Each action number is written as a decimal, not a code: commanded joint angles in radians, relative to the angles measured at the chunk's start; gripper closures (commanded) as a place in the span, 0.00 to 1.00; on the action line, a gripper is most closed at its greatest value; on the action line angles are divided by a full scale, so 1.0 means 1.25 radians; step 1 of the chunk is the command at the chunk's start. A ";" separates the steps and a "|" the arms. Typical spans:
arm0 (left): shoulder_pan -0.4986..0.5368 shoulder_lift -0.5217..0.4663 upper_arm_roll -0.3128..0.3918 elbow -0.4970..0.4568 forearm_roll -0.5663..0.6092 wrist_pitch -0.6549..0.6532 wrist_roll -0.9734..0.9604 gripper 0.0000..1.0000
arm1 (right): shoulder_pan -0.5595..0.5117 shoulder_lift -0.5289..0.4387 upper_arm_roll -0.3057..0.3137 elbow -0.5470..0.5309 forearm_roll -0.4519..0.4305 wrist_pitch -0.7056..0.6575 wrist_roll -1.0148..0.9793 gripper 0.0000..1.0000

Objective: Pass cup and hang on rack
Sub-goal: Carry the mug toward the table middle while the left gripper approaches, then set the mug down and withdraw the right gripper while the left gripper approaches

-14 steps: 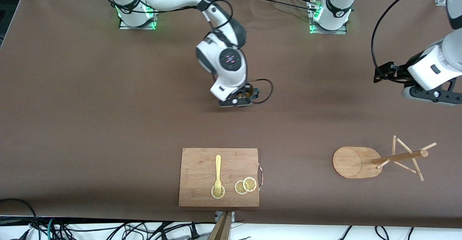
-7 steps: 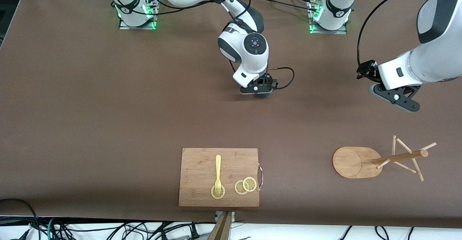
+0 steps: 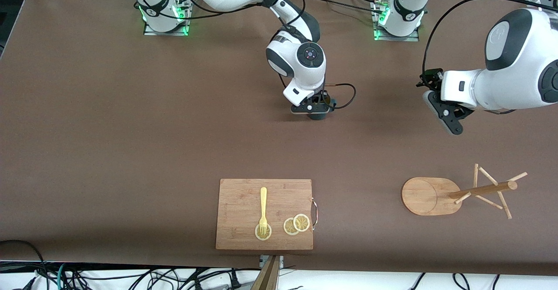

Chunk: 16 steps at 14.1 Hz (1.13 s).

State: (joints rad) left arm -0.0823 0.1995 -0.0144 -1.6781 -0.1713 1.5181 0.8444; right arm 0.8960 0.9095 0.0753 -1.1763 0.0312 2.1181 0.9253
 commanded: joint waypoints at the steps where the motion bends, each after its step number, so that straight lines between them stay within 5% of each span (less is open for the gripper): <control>1: 0.018 -0.060 0.003 -0.116 -0.082 0.065 0.155 0.00 | 0.008 0.015 -0.005 0.027 -0.002 0.009 0.019 0.73; 7: 0.046 -0.076 0.004 -0.332 -0.334 0.249 0.496 0.00 | -0.020 -0.059 -0.009 0.040 0.006 -0.099 0.012 0.46; 10: 0.043 -0.069 0.003 -0.412 -0.455 0.318 0.658 0.00 | -0.094 -0.148 0.002 0.039 0.011 -0.162 -0.003 0.00; 16: 0.012 0.012 -0.016 -0.480 -0.623 0.452 0.938 0.00 | -0.298 -0.310 -0.004 0.026 0.019 -0.330 -0.130 0.00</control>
State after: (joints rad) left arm -0.0452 0.1643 -0.0313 -2.2531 -0.8443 2.0230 1.8217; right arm 0.6056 0.5863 0.0551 -1.1010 0.0321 1.7483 0.8129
